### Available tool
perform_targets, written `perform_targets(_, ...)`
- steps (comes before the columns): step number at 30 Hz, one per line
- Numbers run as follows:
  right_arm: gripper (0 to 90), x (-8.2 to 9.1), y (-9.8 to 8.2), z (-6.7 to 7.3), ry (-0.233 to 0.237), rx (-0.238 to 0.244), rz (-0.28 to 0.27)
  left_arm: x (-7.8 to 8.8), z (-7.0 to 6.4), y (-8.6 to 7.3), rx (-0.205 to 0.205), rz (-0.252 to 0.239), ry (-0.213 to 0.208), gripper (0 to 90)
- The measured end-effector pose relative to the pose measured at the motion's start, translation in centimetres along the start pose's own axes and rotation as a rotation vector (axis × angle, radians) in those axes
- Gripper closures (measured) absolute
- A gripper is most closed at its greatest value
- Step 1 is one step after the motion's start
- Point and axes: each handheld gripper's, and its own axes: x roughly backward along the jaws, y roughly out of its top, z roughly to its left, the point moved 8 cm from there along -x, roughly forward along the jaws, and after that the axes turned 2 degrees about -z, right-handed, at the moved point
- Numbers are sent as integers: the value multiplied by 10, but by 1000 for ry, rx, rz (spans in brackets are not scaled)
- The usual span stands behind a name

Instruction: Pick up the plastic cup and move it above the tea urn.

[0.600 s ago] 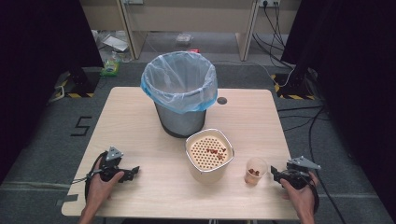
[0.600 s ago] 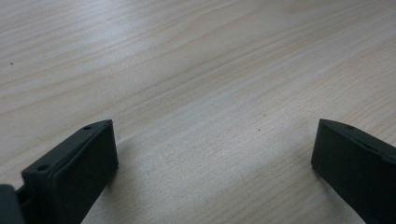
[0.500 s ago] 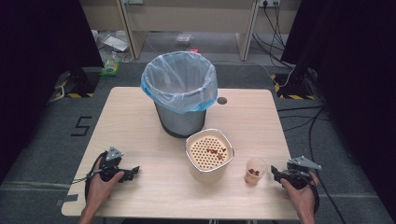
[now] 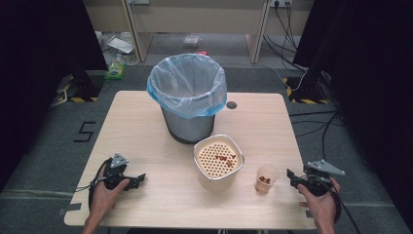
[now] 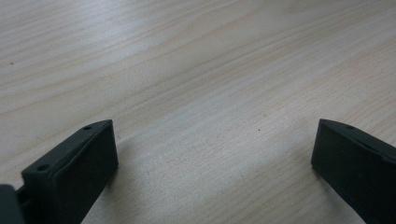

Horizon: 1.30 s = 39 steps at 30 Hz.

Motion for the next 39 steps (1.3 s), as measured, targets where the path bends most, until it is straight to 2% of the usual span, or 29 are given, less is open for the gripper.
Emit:
perform_targets(4, 376, 15, 14, 2, 16, -1, -38, 0, 0, 0, 0, 0, 0, 0)
perform_targets(9, 386, 23, 21, 6, 24, 12, -52, 0, 0, 0, 2, -1, 0, 0)
perform_targets(13, 398, 24, 28, 24, 66, 25, -67, 0, 0, 0, -1, 1, 0, 0)
perform_targets(15, 401, 24, 30, 27, 73, 32, -68, 0, 0, 0, -1, 2, 0, 0)
perform_targets(16, 409, 25, 33, 37, 94, 50, -69, 0, 0, 0, -1, 1, -1, 0)
perform_targets(17, 409, 25, 33, 37, 94, 50, -69, 0, 0, 0, -1, 1, 0, 0)
perform_targets(20, 437, 21, 35, 52, 127, 92, -56, 0, 0, 0, -2, 1, -1, 0)
perform_targets(23, 450, 16, 32, 58, 147, 108, -40, 0, 0, 0, -2, 1, -1, 0)
perform_targets(39, 525, -4, 21, 69, 162, 159, 34, 0, 0, 0, 0, 0, -2, 0)
